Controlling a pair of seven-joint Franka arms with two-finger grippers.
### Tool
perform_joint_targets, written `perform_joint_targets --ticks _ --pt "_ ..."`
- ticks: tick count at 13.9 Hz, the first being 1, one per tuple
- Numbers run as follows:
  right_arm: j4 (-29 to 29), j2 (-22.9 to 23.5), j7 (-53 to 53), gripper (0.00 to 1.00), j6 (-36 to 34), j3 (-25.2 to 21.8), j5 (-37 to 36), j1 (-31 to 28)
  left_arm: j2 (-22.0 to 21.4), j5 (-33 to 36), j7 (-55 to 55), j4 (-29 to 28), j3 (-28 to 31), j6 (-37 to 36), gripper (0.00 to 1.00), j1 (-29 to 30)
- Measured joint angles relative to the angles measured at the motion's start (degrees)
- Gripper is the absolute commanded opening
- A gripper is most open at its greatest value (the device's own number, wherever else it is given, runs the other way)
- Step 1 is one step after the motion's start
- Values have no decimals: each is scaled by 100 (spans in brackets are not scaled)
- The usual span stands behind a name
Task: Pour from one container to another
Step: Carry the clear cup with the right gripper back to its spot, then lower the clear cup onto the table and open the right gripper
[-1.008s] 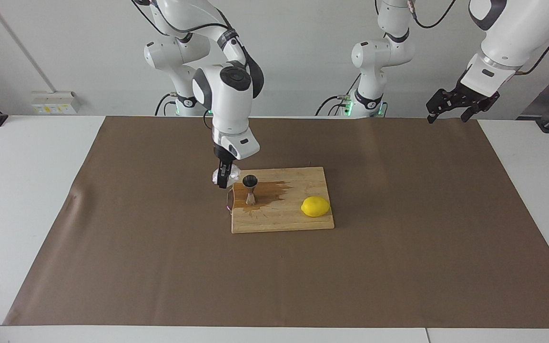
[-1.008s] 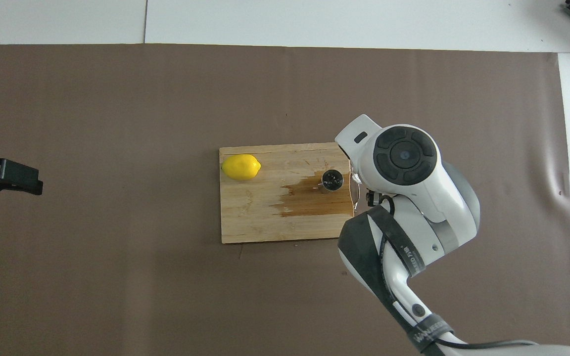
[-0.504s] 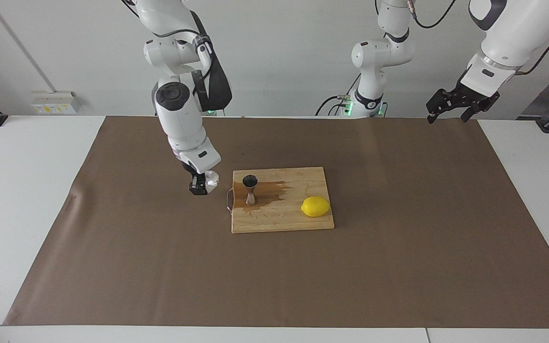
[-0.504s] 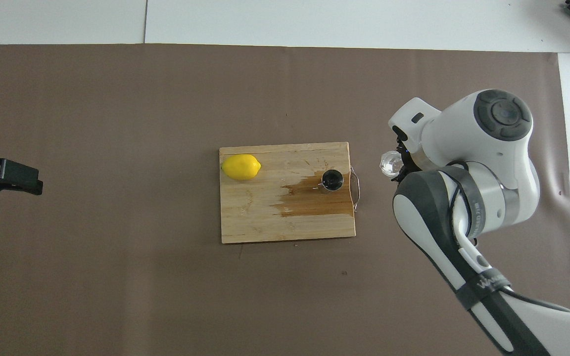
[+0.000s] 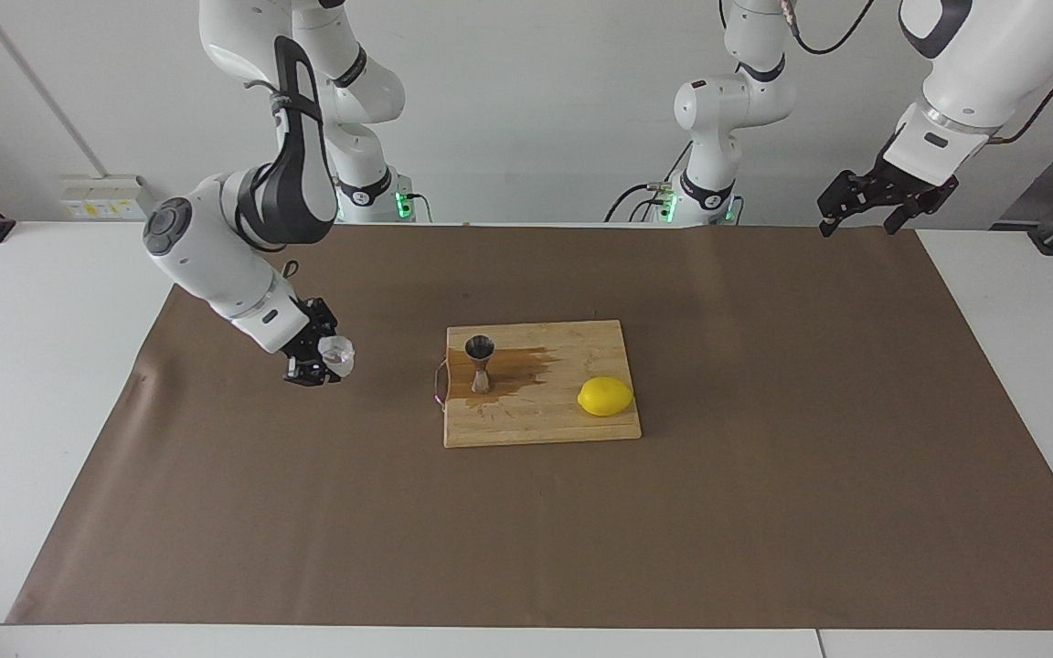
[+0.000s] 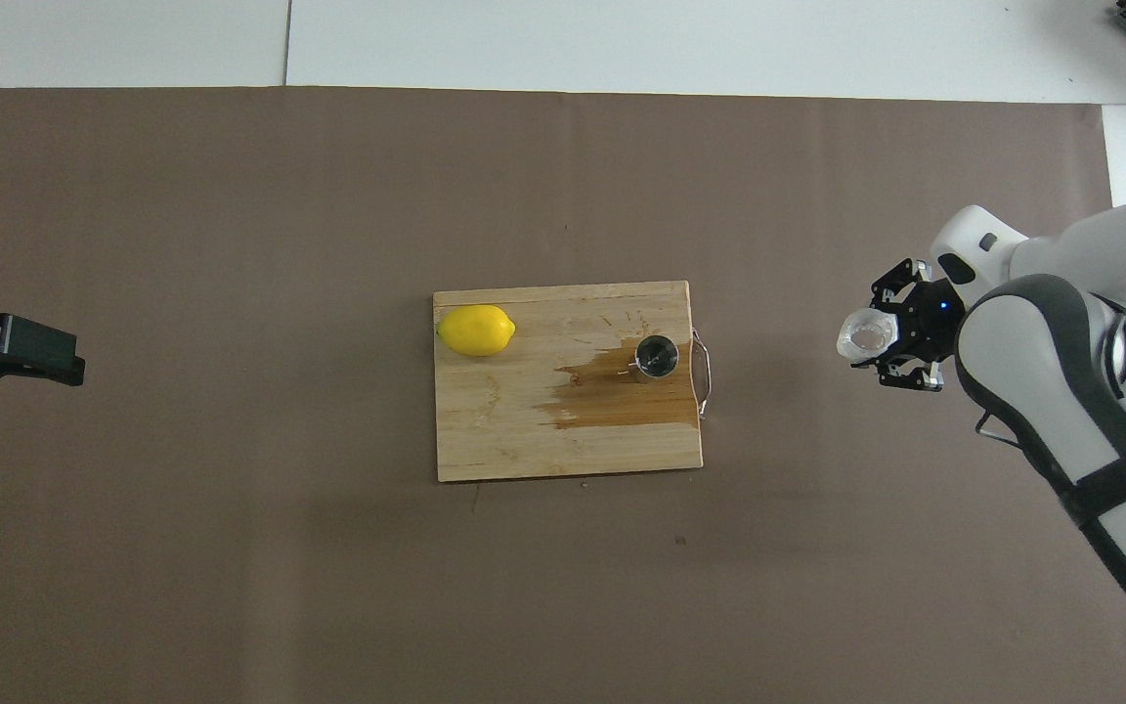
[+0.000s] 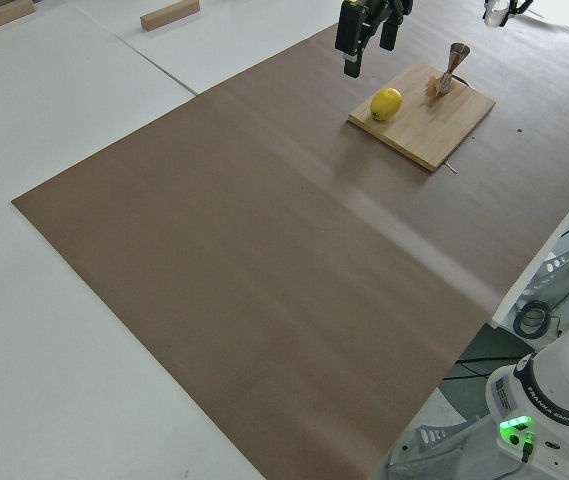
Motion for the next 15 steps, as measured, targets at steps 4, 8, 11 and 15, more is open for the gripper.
perform_joint_targets --ticks 4,8,11,15 --pt "-453 28 -975 0 282 2 513 -368 0 0 0 0 0 0 100 0" --pt "-762 288 -2222 0 448 0 1415 -726 0 0 0 0 0 0 100 0" --pt "-851 550 -2740 72 493 0 1656 -924 0 0 0 0 0 0 100 0" --pt "-852 572 -2915 100 530 9 1722 -943 0 0 0 0 0 0 100 0"
